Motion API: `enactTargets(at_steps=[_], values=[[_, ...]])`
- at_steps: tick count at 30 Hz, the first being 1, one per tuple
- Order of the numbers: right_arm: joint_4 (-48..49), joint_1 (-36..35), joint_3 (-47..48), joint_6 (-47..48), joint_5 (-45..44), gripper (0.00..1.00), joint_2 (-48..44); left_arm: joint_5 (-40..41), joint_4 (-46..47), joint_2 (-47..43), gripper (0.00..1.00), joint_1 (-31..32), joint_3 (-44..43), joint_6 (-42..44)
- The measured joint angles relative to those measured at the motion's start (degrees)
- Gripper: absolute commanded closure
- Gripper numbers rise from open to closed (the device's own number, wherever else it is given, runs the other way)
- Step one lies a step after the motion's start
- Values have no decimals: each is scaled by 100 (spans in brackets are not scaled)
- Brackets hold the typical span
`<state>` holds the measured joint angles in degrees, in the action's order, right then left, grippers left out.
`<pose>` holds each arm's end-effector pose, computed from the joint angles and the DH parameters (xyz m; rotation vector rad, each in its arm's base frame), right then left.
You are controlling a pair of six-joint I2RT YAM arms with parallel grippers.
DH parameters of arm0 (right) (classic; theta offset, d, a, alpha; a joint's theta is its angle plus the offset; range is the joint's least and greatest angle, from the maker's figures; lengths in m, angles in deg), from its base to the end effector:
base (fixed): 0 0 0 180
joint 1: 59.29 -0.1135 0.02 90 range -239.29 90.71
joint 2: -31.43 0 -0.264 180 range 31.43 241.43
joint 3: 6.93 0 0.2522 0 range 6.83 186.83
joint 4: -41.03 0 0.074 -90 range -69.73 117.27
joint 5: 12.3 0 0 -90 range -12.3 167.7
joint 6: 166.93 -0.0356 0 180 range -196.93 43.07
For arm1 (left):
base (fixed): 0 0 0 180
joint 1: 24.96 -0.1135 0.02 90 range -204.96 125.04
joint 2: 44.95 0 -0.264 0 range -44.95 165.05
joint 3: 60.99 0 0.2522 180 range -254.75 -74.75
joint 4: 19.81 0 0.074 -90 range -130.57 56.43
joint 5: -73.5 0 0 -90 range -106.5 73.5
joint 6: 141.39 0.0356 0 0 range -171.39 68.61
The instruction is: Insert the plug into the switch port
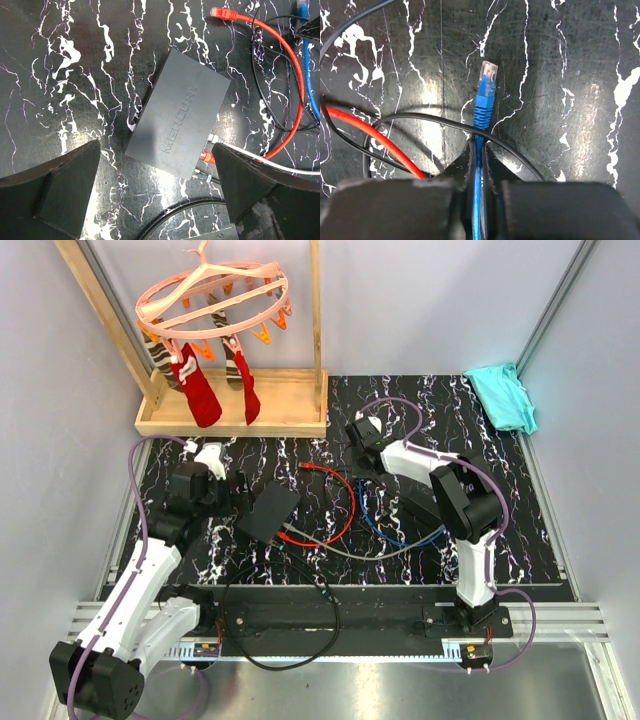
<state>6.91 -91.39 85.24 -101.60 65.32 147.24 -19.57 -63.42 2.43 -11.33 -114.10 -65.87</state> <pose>0.3632 0.2189 0.1580 -0.0853 2.5451 0.1068 0.1732 -0.0440 0.2657 0.0128 2.2508 -0.3258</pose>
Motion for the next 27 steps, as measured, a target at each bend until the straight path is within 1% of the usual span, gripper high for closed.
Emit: enactTargets(at_steps=[5, 7, 10, 13, 15, 17, 20, 22, 27], values=[[-146, 50, -203, 199, -15, 100, -291, -17, 0, 2, 1, 0, 0, 0], [-391, 166, -232, 437, -48, 100, -597, -17, 2, 13, 1, 0, 0, 2], [-745, 520, -144, 876, -181, 100, -1259, -17, 0, 57, 1, 0, 0, 0], [-1158, 850, 415, 1379, -494, 100, -1834, -17, 0, 92, 1, 0, 0, 0], [-1222, 940, 835, 1648, -686, 100, -2194, -17, 2, 125, 1, 0, 0, 0], [-1204, 929, 1036, 1821, -658, 100, -2603, -17, 0, 157, 1, 0, 0, -2], [-1338, 887, 1027, 1886, -280, 100, -3012, -50, 0, 201, 1, 0, 0, -2], [-1403, 881, 811, 1871, 103, 100, -3064, -85, 2, 223, 1, 0, 0, -2], [-1596, 874, -656, 1698, 1622, 100, -2979, -170, 4, 236, 1, 0, 0, -4]])
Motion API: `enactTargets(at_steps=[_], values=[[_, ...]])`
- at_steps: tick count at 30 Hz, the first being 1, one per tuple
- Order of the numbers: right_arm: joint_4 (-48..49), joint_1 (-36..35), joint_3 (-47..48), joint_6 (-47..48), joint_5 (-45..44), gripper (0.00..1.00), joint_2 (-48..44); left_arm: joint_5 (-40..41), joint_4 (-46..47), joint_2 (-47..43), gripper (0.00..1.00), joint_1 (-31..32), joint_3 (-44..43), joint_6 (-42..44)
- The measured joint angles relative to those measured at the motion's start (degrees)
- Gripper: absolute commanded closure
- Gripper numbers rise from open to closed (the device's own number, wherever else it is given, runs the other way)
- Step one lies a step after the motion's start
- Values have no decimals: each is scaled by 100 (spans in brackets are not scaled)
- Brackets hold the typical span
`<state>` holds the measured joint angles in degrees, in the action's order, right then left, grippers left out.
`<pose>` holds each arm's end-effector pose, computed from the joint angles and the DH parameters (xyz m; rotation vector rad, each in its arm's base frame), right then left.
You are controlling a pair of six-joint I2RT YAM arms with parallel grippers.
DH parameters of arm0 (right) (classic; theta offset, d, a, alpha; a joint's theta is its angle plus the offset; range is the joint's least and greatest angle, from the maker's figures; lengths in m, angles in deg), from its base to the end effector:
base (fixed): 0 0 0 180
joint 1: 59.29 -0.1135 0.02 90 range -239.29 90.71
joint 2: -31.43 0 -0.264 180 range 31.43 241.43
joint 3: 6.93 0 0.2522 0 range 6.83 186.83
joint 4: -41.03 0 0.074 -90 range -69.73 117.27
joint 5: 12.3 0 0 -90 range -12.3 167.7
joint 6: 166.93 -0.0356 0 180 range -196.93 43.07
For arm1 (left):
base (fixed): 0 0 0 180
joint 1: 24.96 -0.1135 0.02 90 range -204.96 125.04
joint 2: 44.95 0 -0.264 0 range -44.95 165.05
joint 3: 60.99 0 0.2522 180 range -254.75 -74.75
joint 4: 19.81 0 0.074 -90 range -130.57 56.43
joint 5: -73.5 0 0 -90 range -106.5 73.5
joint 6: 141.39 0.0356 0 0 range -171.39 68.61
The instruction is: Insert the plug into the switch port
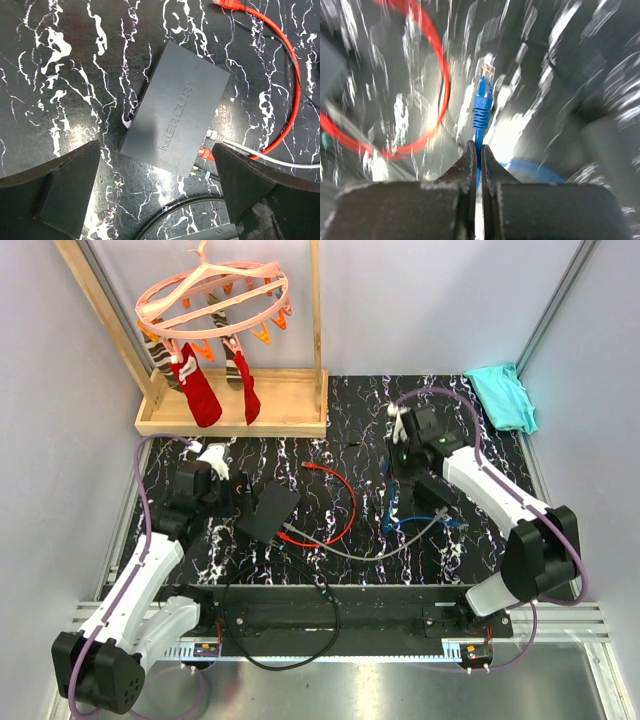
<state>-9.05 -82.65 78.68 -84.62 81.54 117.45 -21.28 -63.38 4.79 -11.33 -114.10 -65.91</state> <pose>0.2961 0.1305 0.2906 -0.3670 2.4487 0.3180 0.1789 -0.0464 0.2591 0.0266 2.2941 -0.3518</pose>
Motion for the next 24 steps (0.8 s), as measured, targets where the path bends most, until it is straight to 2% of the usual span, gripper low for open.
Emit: enactTargets(at_steps=[5, 15, 19, 24], values=[[-437, -15, -732, -142, 874, 100, 42, -227, 48, 52, 1, -2, 0, -4], [-610, -17, -907, -210, 957, 100, -70, -503, 144, 144, 1, -2, 0, -50], [-177, -17, -1093, -83, 1502, 100, -684, -815, 273, 125, 1, -2, 28, -203], [920, -28, -1331, -188, 2544, 100, -1233, -1316, 472, -50, 1, -2, 61, -678]])
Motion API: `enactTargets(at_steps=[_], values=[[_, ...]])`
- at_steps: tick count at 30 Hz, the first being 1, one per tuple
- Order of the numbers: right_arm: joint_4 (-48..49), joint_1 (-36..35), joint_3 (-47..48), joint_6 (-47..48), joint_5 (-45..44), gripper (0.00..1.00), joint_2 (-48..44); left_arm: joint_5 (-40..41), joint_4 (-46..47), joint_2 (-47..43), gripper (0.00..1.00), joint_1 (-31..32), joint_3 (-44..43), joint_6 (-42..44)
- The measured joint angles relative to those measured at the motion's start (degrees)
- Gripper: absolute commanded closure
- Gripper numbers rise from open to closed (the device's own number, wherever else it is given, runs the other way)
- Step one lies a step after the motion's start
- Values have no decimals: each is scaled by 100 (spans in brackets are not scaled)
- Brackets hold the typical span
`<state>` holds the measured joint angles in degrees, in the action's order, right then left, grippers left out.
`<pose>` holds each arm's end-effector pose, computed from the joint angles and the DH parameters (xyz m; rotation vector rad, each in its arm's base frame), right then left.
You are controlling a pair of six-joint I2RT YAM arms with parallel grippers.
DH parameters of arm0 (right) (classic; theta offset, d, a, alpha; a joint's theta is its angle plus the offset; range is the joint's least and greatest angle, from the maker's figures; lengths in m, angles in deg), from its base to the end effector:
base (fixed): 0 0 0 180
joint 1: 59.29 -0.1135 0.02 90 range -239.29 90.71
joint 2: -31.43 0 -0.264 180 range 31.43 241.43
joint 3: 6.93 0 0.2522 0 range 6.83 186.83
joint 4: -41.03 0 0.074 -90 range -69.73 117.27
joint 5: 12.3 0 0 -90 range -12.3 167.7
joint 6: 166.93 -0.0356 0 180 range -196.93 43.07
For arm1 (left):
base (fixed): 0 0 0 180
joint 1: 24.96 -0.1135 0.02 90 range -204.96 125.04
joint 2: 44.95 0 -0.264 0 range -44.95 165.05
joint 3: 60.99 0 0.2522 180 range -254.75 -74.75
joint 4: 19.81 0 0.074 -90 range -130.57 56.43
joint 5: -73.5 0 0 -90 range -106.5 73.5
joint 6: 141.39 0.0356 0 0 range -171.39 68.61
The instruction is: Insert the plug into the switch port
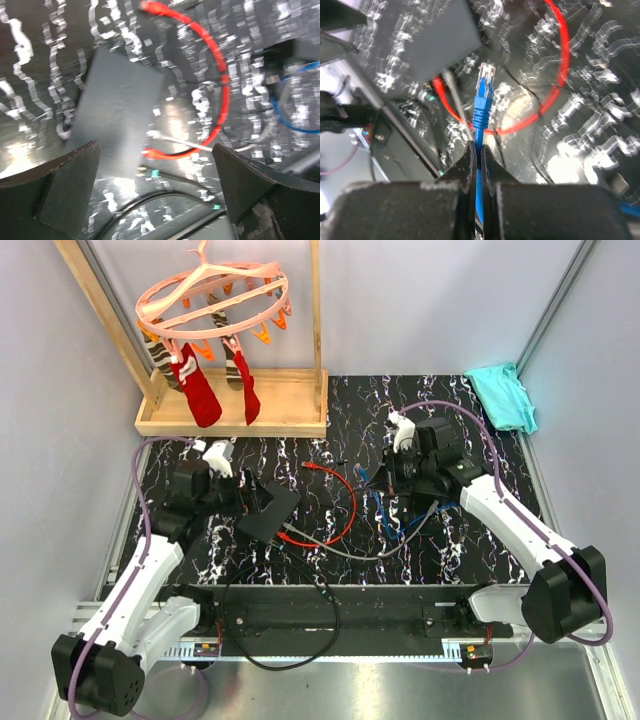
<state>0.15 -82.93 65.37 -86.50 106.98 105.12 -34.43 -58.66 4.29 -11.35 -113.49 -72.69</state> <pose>0.2456 0.1265 0.2901 -0.5545 2.2875 0.8809 0.1793 -0.0547 0.2650 0.0309 2.2407 -0.6805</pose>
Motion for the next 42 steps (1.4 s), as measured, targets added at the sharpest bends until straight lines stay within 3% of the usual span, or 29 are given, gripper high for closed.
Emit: enactTargets(at_steps=[7, 19, 26, 29, 35, 37, 41, 42], values=[[1746, -280, -686, -680, 1080, 100, 24, -634, 608, -199, 1, 44, 0, -846], [3386, -1224, -721, -1316, 1488, 100, 785, -664, 1497, 461, 7, 824, -275, -1779], [3847, -1421, -723, -1491, 1504, 100, 994, -380, 1641, 909, 26, 1043, -348, -2159], [3950, -1451, -721, -1506, 1528, 100, 1040, -299, 1668, 1043, 41, 1082, -354, -2304], [4000, -1462, -721, -1534, 1541, 100, 1174, -232, 1749, 1211, 79, 1211, -365, -2551], [4000, -1473, -721, -1534, 1541, 100, 1213, -229, 1786, 1211, 100, 1246, -367, -2636], [3963, -1521, -721, -1491, 1510, 98, 1266, -219, 1917, 1204, 100, 1300, -367, -2848], [3923, -1530, -715, -1451, 1493, 90, 1266, -210, 1908, 1204, 100, 1314, -367, -2883]])
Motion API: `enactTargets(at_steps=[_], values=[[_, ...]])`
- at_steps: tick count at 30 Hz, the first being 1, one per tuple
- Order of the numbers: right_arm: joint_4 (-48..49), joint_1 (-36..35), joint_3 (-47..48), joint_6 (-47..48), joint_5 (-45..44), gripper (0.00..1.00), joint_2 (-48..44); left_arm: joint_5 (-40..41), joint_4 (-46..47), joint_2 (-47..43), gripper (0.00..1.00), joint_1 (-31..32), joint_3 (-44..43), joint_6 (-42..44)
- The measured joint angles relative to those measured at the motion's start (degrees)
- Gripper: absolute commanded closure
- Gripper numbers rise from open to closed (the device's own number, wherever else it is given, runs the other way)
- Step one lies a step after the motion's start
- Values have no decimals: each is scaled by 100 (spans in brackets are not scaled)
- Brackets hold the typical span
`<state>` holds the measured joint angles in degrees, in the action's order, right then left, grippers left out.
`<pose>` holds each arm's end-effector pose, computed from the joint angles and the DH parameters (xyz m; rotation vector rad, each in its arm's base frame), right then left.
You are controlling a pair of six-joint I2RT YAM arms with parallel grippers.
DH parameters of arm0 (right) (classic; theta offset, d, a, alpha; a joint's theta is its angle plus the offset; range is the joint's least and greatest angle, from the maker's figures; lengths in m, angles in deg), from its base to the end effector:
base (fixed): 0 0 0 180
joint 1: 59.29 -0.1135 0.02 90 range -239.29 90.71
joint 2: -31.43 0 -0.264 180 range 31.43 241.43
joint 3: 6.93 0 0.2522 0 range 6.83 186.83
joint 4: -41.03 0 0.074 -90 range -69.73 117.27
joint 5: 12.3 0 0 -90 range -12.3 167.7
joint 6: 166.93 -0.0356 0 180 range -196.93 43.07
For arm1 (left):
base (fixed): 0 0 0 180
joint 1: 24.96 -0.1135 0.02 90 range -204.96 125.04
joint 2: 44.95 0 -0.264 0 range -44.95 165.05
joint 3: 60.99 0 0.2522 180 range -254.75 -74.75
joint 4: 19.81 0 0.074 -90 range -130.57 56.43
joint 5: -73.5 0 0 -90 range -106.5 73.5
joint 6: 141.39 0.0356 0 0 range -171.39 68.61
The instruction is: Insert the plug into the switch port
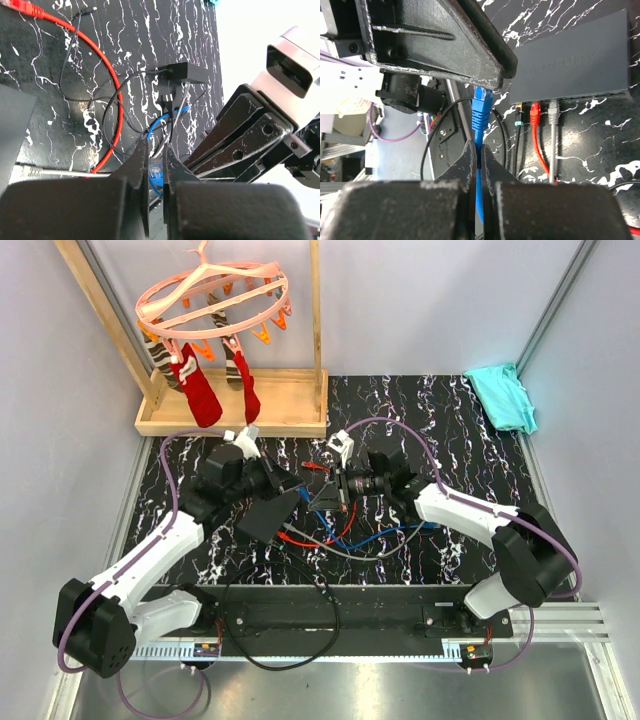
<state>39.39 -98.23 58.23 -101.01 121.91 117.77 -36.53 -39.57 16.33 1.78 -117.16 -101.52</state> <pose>0.2411 0.2267 0.2472 -0.8240 1.9867 1.4398 0.2105 -0.1197 0.2774 -0.2008 2.1816 -1.1654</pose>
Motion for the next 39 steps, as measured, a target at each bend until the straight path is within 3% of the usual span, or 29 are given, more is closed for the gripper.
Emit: enactTargets(at_steps=[3, 6, 9, 16, 23, 35, 39], values=[[-175, -63, 76, 162, -155, 63, -7, 127, -96, -28, 100, 15, 7, -144], [-431, -219, 153, 378, -564, 50, -111, 332, -313, -142, 100, 42, 15, -262], [-789, -566, 236, 761, -1397, 45, -407, 656, -647, -354, 100, 59, 17, -448], [-1152, -2079, 442, 1805, -4343, 44, -807, 1344, -1451, -544, 100, 70, 4, -848], [-938, -3134, 529, 2938, -6800, 44, -413, 1602, -1934, -542, 100, 70, -157, -1016], [31, -3729, 785, 4181, -7938, 47, 693, 1694, -2140, -542, 100, 70, -208, -1108], [262, -3797, 940, 4516, -8140, 61, 1005, 1705, -2144, -542, 100, 70, -212, -1123]])
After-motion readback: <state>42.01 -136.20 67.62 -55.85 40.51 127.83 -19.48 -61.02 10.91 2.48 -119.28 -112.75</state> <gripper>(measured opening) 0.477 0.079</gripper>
